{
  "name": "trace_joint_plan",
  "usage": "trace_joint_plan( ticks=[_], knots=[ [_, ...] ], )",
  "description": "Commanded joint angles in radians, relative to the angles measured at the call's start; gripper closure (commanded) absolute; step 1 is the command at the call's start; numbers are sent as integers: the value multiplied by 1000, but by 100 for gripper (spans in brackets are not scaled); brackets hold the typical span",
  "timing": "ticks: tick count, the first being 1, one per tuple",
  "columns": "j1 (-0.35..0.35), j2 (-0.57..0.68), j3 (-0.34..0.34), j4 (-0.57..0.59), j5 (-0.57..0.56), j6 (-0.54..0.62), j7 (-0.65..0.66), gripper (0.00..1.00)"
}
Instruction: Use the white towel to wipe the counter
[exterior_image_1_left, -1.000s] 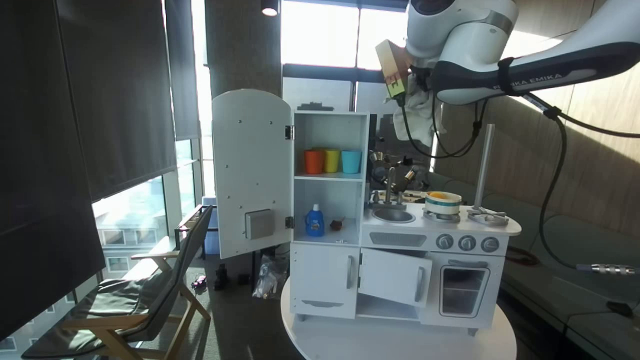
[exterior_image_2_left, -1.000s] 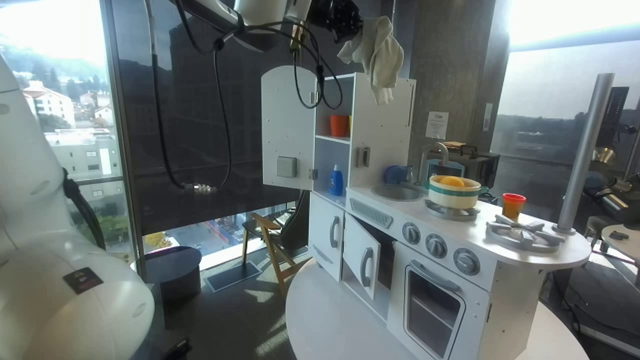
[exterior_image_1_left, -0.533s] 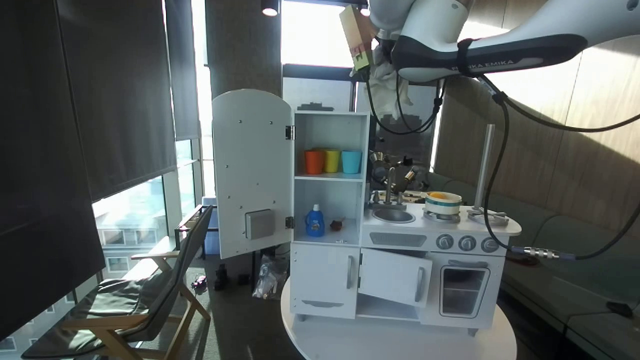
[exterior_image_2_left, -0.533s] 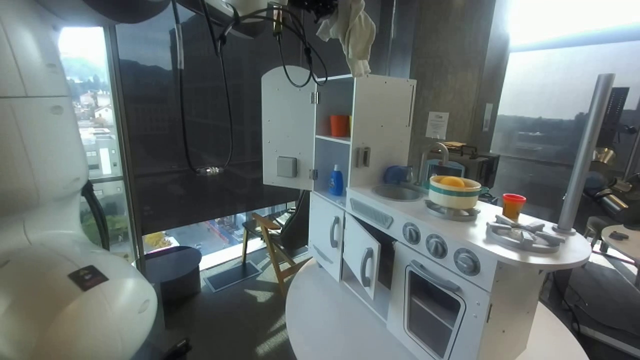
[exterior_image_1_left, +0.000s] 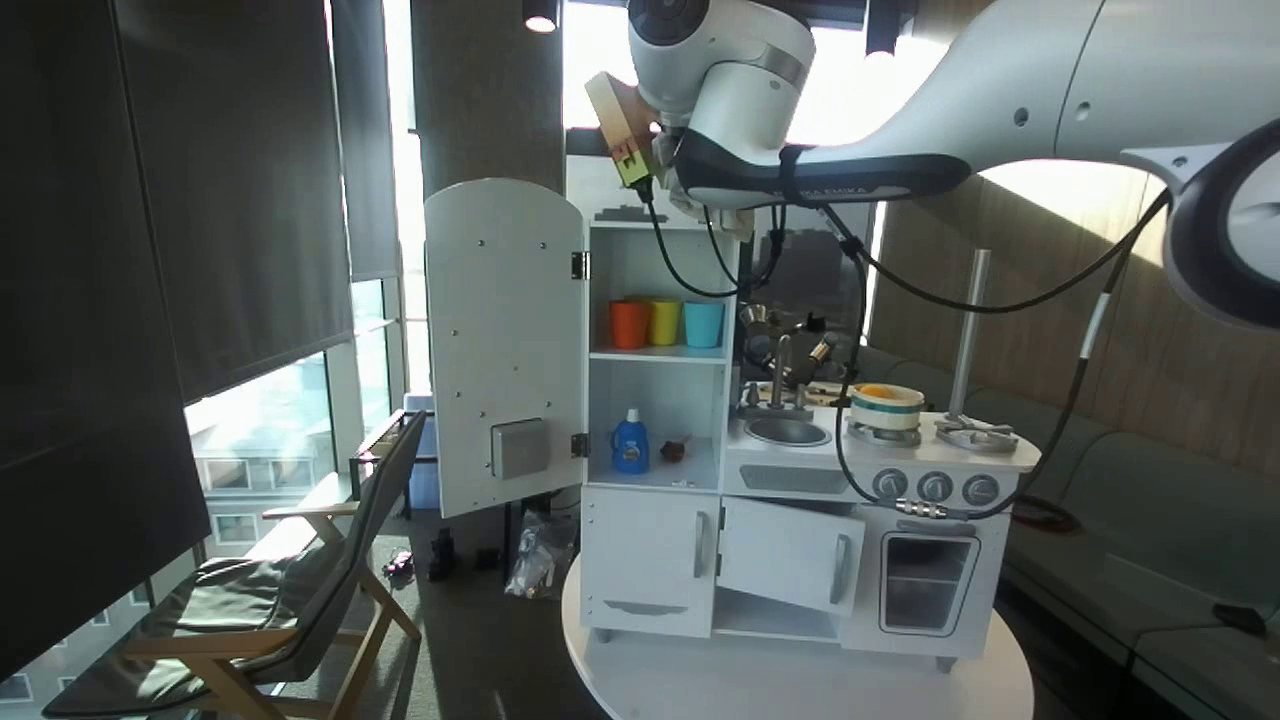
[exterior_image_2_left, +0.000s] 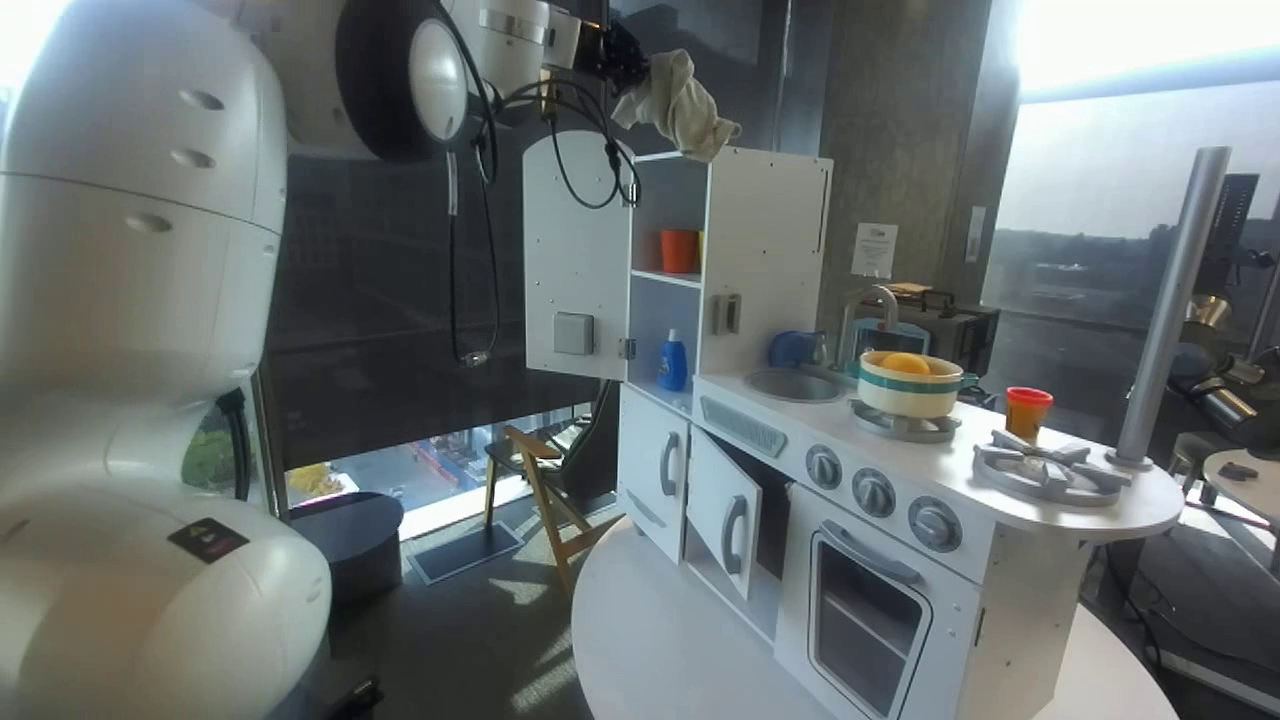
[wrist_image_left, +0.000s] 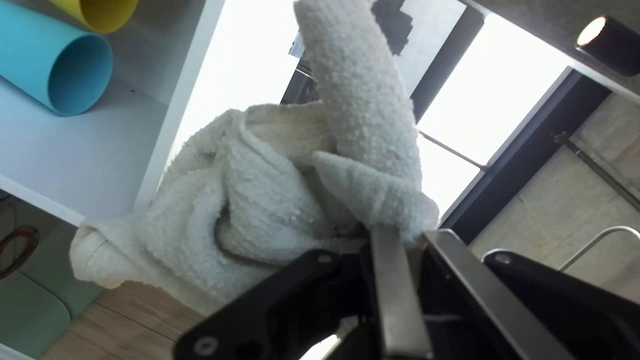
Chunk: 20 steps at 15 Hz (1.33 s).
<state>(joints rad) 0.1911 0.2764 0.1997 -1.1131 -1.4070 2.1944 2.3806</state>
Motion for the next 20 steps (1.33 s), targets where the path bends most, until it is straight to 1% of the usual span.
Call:
trace_joint_plan(
  ticks=[1,6,7,8,10,11,12,13,14,15,18,20],
  knots=[
    [47,164,-48,227,12,-6,-111,91],
    [44,268,-119,361,74,-16,-194,91],
    [14,275,-92,369,73,-25,-204,91],
    [7,287,-96,388,87,-30,-217,91],
    [-7,307,-93,416,99,-33,-238,94],
    [-13,315,-90,427,108,-33,-247,89],
    [-16,321,-89,437,115,-34,-256,64],
    [-17,323,-87,444,122,-32,-264,64],
    [-16,324,-87,449,121,-28,-268,59],
    [-15,322,-86,453,119,-24,-270,53],
    [-19,316,-71,465,127,-8,-268,27],
    [-17,311,-65,474,120,-5,-259,14]
  ],
)
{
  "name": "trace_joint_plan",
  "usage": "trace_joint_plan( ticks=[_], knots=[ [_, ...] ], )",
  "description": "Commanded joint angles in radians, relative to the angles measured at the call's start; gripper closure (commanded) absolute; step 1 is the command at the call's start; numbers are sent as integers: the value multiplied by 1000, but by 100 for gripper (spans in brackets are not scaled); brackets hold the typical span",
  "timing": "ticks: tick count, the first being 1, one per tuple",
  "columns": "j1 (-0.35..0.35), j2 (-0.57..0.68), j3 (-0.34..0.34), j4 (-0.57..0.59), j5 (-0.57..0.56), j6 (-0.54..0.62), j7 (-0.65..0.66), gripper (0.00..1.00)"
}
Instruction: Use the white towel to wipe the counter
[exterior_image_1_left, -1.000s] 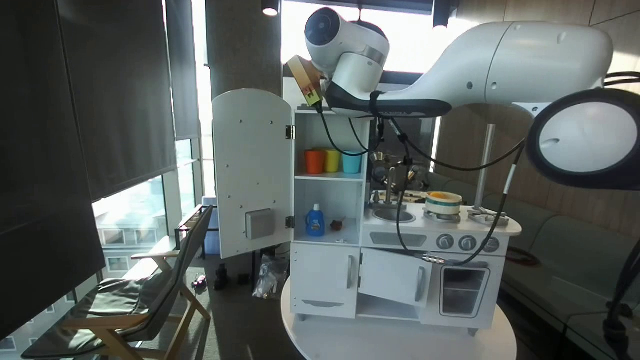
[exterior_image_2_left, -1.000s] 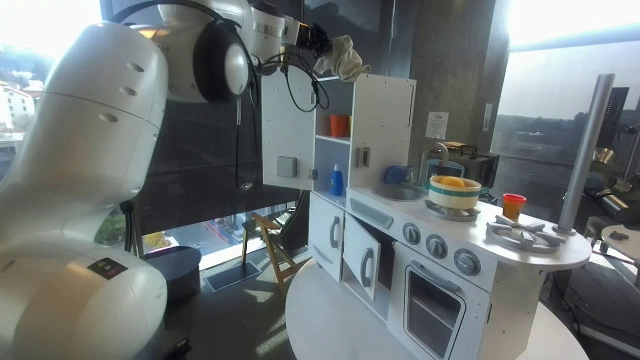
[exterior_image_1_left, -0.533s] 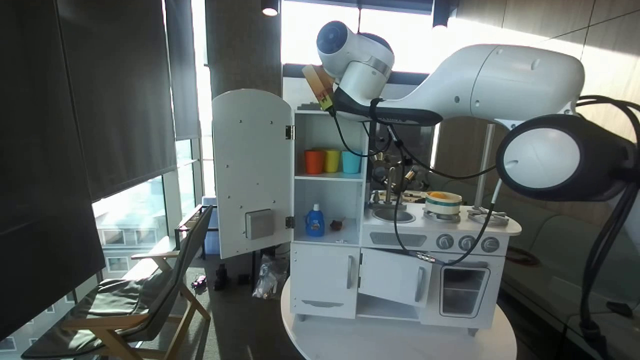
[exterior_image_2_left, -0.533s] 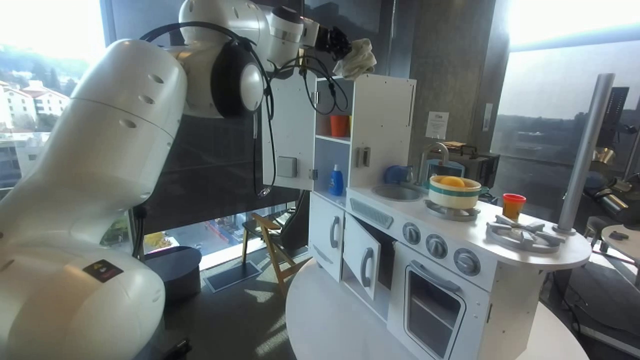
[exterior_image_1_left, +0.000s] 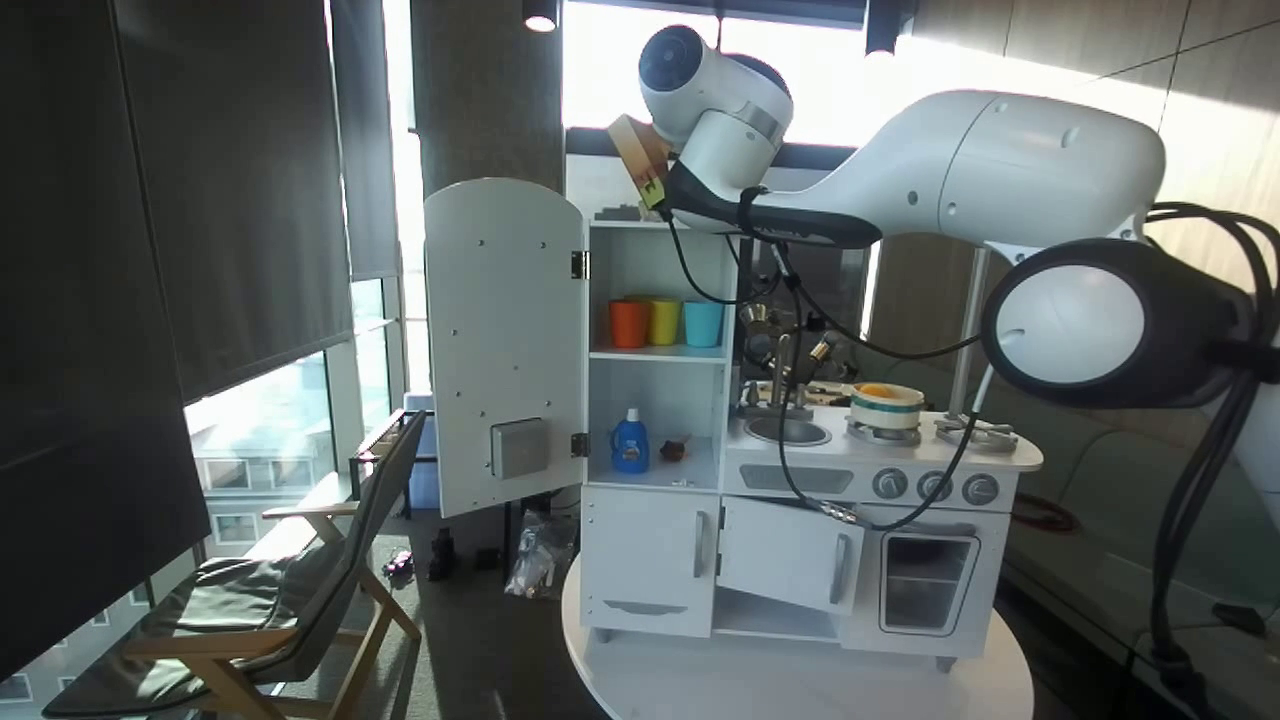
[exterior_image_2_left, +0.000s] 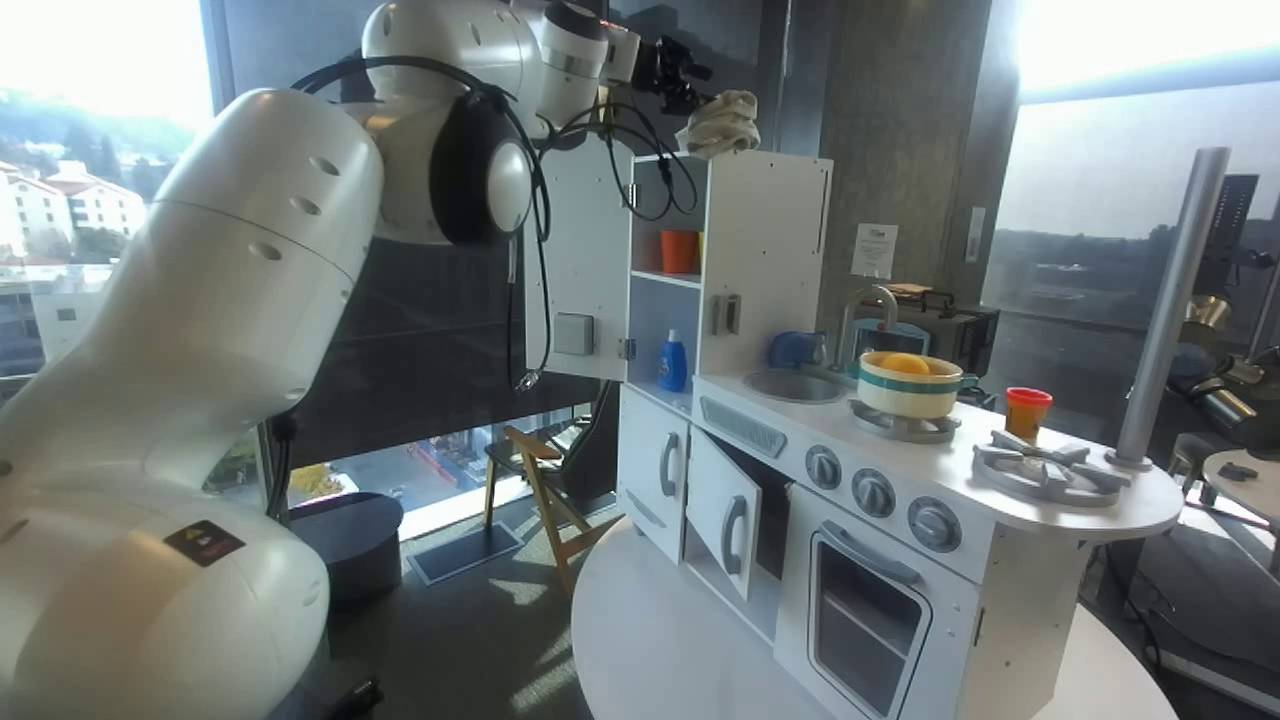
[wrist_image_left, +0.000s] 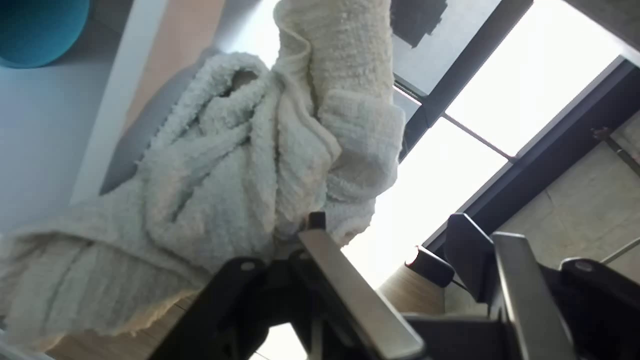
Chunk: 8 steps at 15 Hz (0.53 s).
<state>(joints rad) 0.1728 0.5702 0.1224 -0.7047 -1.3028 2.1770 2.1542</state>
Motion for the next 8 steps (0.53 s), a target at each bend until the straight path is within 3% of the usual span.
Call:
trace_joint_plan(
  ticks=[1,4,8],
  knots=[
    [1,15,15,69,14,14,-28,5],
    [-3,-2,26,69,20,9,-26,0],
    [-24,-70,67,-19,94,-25,-130,0]
  ],
)
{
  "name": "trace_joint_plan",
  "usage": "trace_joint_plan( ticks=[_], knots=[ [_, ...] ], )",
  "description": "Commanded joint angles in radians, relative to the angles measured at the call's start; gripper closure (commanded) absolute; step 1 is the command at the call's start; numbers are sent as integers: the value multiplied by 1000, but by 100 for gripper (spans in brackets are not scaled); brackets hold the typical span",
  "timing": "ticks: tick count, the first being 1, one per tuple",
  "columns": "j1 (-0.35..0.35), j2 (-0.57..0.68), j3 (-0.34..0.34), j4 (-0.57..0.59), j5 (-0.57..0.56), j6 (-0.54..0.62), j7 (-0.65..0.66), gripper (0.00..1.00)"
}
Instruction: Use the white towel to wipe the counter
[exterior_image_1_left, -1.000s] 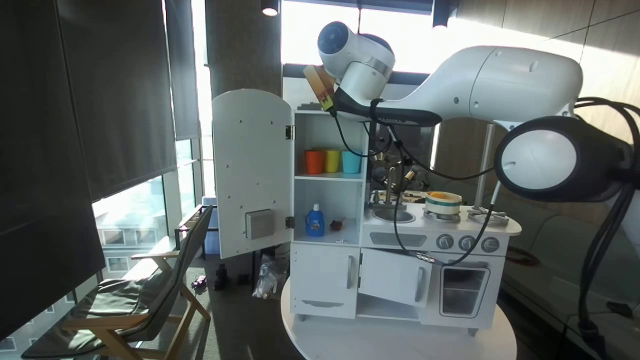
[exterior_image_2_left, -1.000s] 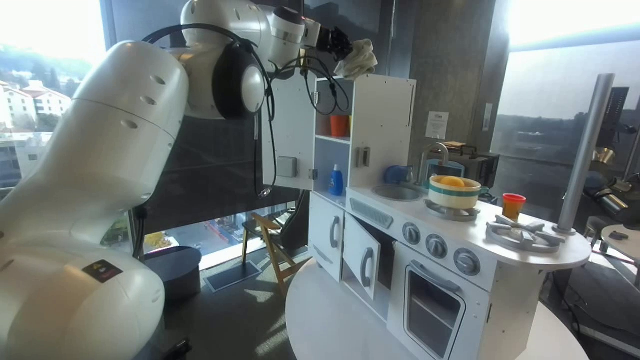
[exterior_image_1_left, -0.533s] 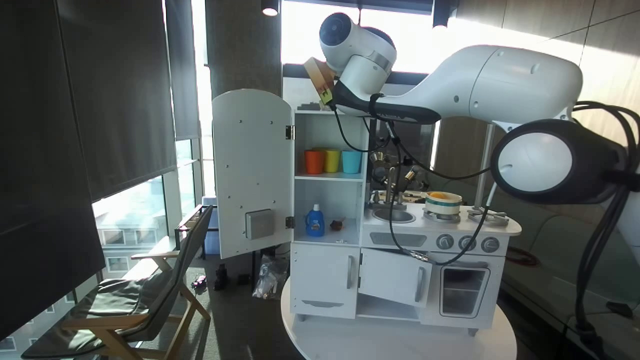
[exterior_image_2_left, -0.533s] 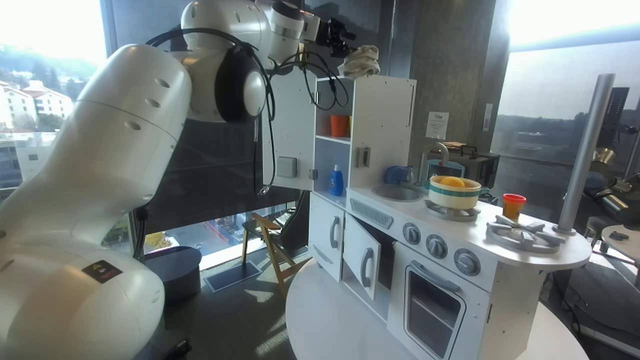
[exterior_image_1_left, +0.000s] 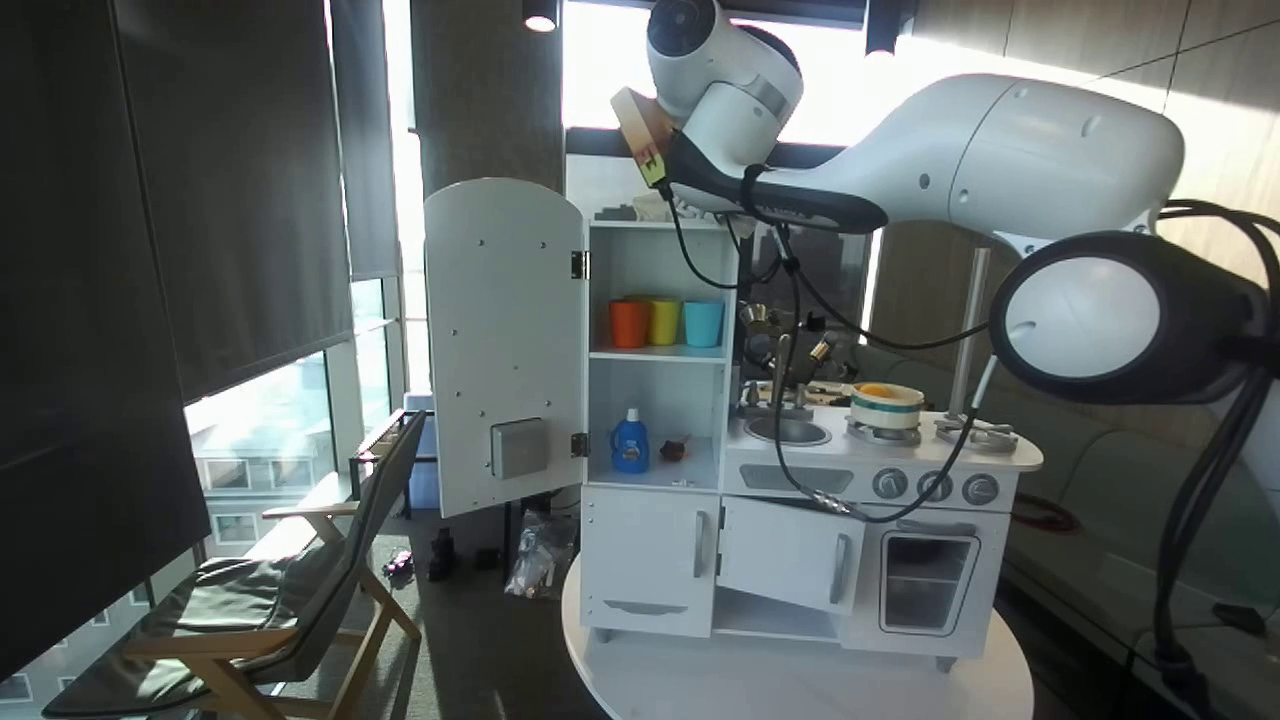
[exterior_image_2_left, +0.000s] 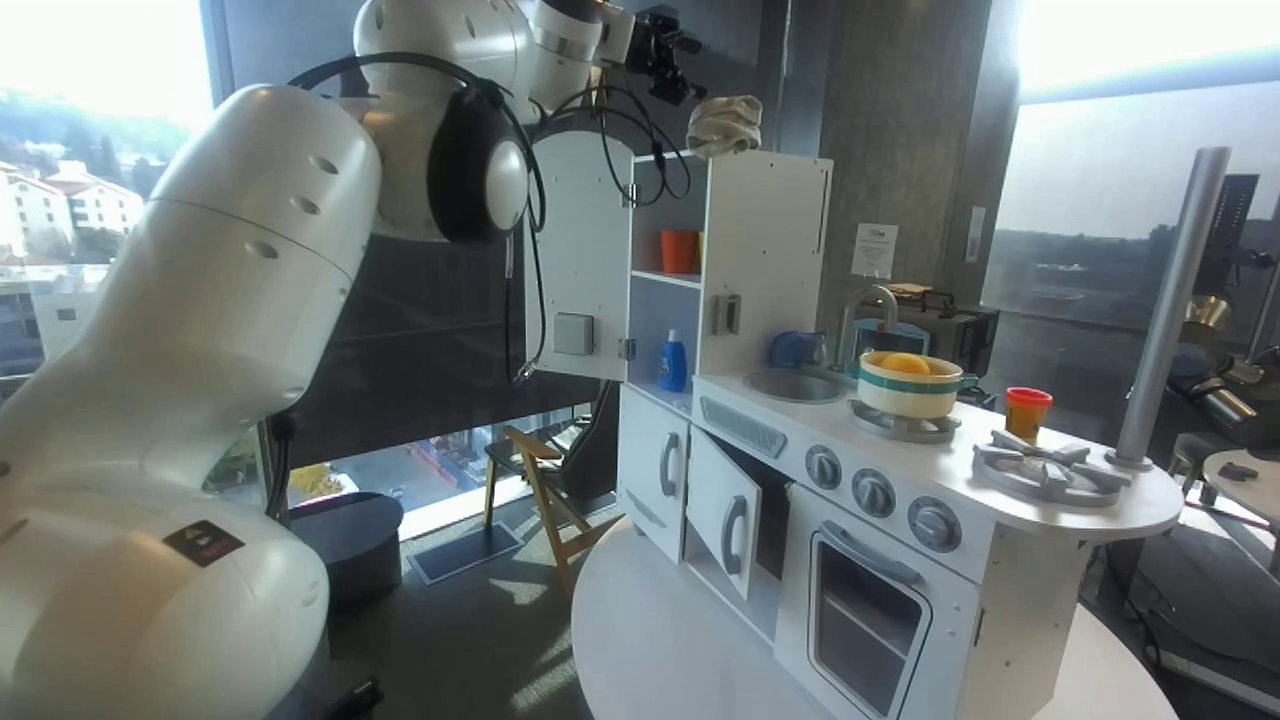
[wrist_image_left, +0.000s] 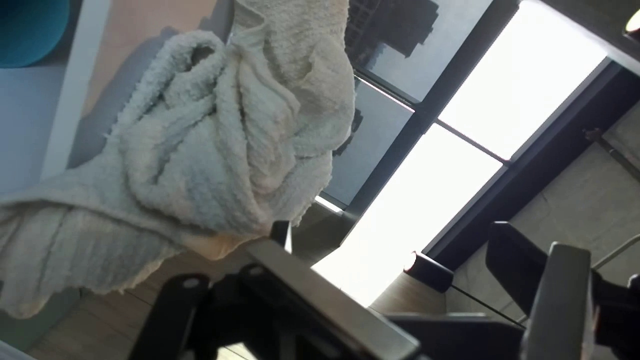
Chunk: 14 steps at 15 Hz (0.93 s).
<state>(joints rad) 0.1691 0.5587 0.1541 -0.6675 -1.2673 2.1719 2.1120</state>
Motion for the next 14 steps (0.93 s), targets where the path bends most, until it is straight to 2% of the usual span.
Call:
trace_joint_plan(
  ticks=[1,5,9,14],
  knots=[
    [-28,-79,46,-79,83,-26,-113,0],
    [-50,-190,67,-212,152,-89,-189,0],
    [-71,-332,75,-412,223,-195,-275,0],
    [-92,-499,69,-657,335,-244,-385,0]
  ],
)
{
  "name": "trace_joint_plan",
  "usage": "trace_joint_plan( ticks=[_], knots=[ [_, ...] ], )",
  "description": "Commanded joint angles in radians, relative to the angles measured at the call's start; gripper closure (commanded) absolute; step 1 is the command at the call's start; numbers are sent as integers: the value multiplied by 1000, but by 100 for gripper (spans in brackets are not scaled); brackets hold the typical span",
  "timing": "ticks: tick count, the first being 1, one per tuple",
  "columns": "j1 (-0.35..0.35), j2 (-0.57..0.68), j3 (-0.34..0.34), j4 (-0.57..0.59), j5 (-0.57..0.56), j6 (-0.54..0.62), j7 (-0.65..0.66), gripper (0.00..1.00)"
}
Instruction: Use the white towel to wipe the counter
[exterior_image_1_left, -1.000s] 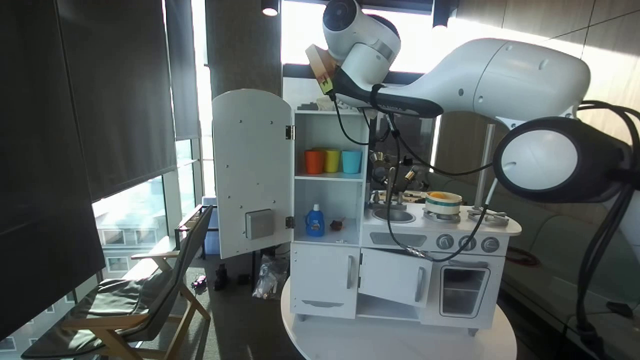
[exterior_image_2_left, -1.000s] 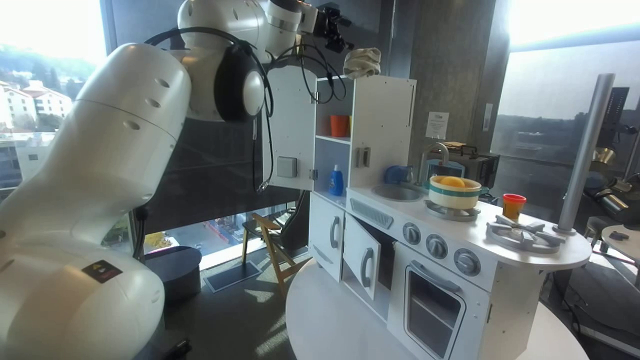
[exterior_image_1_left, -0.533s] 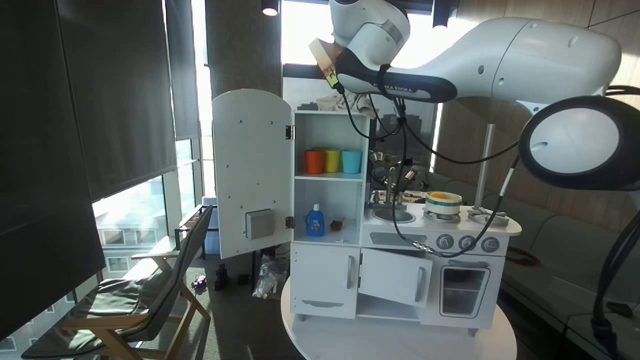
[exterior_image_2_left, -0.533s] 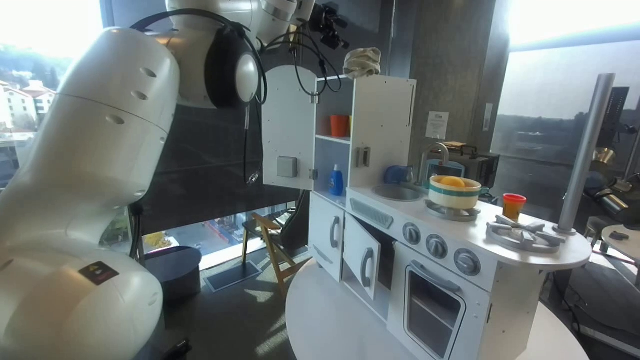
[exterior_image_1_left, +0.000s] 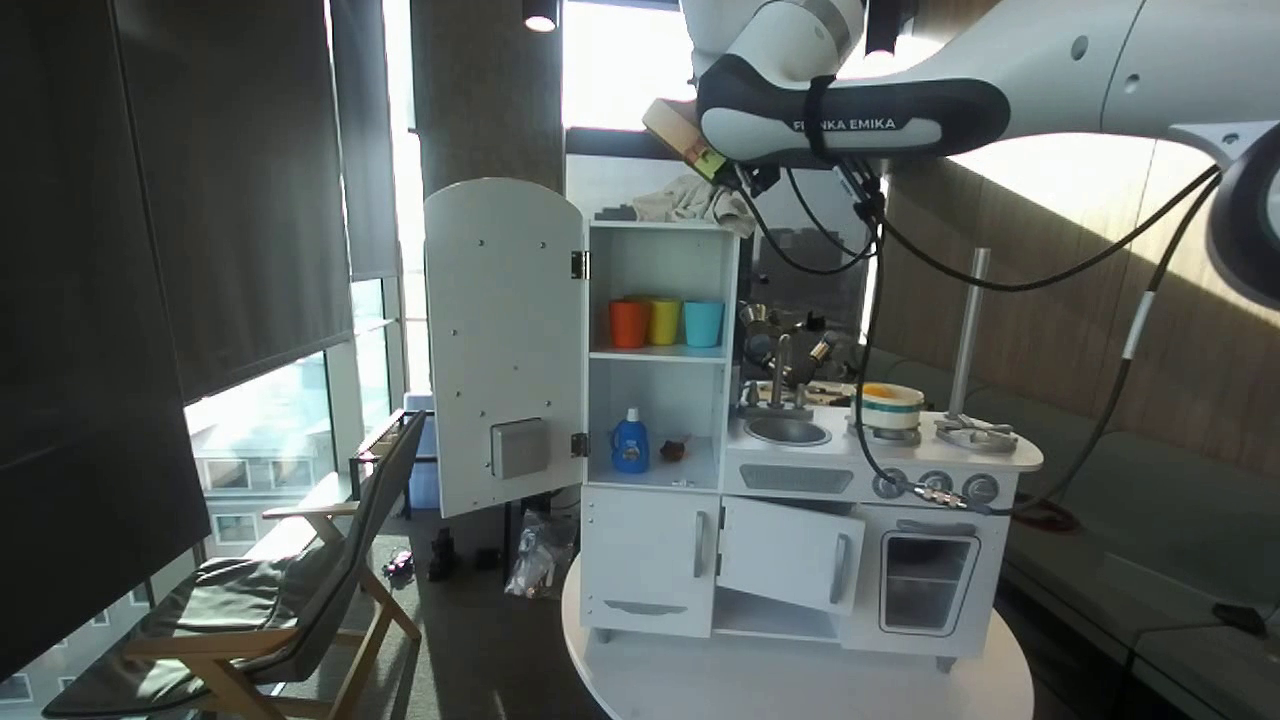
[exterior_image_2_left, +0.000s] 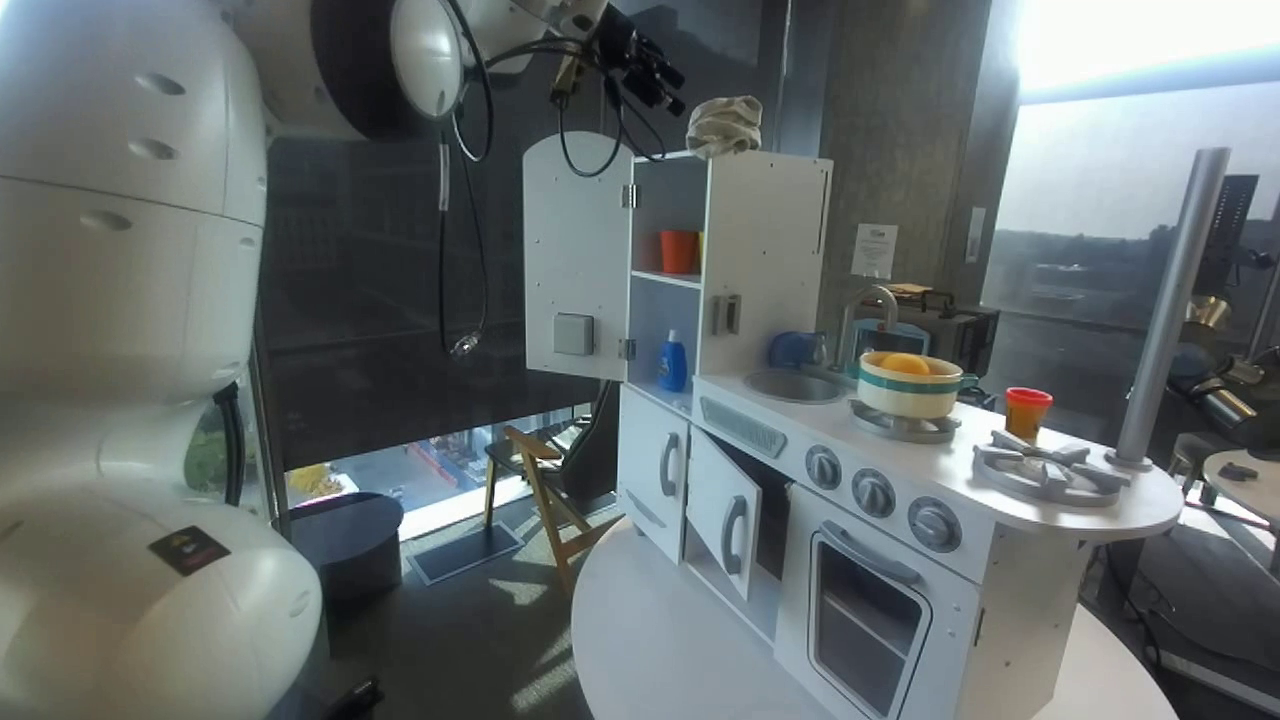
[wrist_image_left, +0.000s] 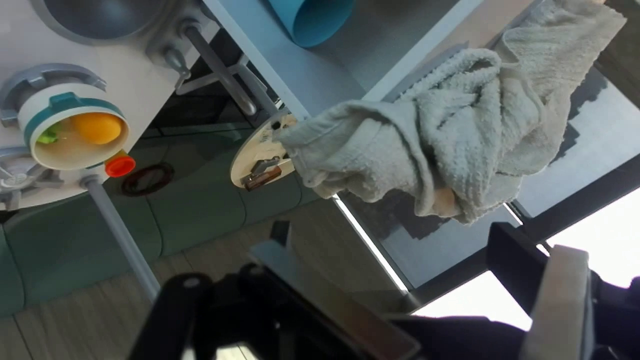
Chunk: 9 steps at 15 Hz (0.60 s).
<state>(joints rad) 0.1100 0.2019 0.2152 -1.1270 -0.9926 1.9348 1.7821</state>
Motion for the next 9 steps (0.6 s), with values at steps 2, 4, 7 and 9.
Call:
trace_joint_plan(
  ticks=[2,4,7,9],
  knots=[
    [-46,-207,-2,-301,119,11,-84,0],
    [-60,-271,-17,-407,177,48,-94,0],
    [-72,-367,-46,-568,240,97,-101,0],
    [-57,-423,-79,-665,261,131,-107,0]
  ],
)
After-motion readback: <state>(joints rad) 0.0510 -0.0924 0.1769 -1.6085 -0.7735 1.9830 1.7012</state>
